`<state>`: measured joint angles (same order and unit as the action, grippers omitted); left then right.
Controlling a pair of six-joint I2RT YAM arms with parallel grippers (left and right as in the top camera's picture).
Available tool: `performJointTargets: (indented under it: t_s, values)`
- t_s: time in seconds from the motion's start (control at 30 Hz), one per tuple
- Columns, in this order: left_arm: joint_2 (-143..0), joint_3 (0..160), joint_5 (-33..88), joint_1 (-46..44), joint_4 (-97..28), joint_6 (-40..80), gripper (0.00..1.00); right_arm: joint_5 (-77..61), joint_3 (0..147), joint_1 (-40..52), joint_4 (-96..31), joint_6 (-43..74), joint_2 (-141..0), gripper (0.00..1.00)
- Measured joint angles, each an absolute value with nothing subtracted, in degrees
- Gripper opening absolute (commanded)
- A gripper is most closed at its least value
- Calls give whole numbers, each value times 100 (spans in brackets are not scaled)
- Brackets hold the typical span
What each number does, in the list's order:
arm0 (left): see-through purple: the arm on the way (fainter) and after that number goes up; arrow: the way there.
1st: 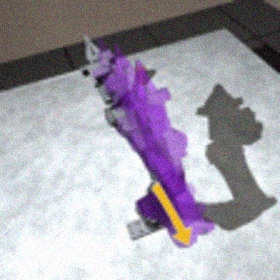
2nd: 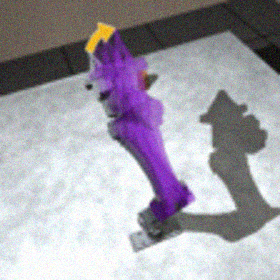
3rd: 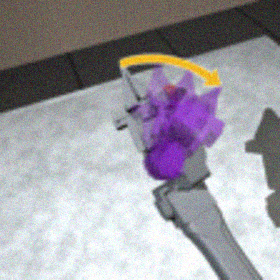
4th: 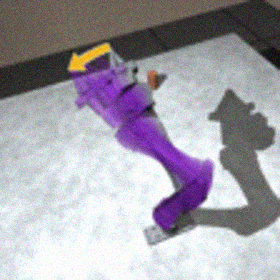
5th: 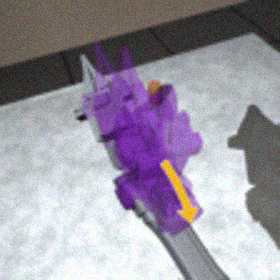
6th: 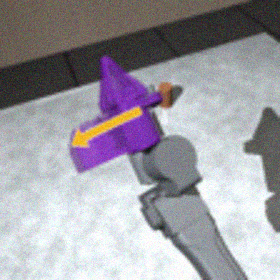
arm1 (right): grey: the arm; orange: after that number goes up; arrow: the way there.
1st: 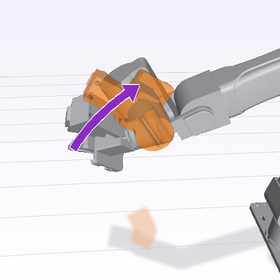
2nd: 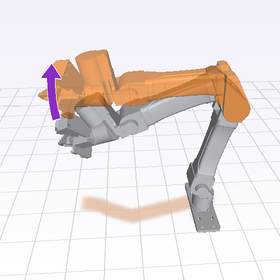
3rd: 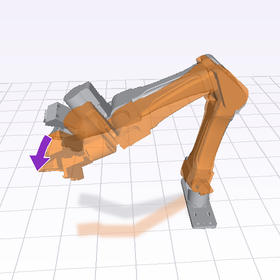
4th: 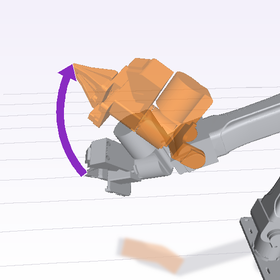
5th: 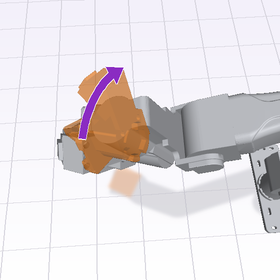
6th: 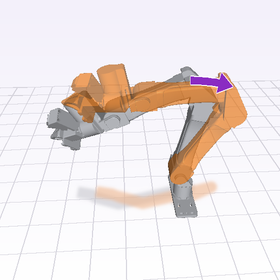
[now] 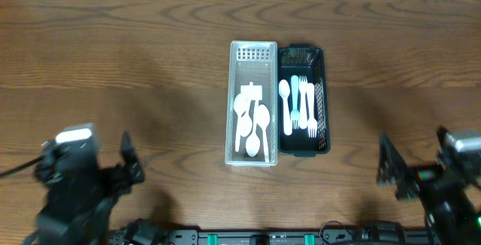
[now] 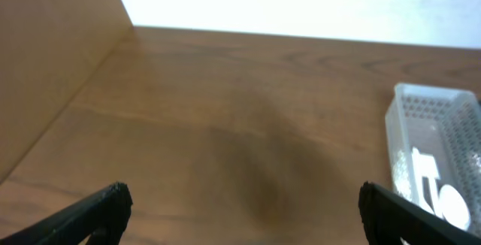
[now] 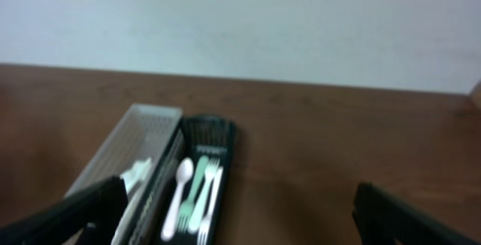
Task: Pack container
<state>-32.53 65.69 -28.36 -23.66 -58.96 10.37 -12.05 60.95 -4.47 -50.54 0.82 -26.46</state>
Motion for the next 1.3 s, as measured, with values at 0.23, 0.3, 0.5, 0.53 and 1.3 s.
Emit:
performJointTargets:
  t_s: [0.23,0.3,0.5,0.53,1.3]
  values:
    - [-3310,5537,-2943,-2366,-4941,1041,98,-1203,5048,-447,-3479,75,-2687,99]
    - [-3310,5511,-2963,-2366,-4930,1041,98,-1205,4980,-447,-3363,75,-2687,99]
    - [-3310,5511,-3004,-2366,-4910,1041,98,-1205,4969,-447,-3382,78,-2685,99]
    - [-3310,5511,-3004,-2366,-4915,1041,98,-1205,4969,-447,-3446,78,-2683,99]
    - [-3310,5511,-3004,-2366,-4928,1041,98,-563,4947,-447,-5330,-250,-2683,99]
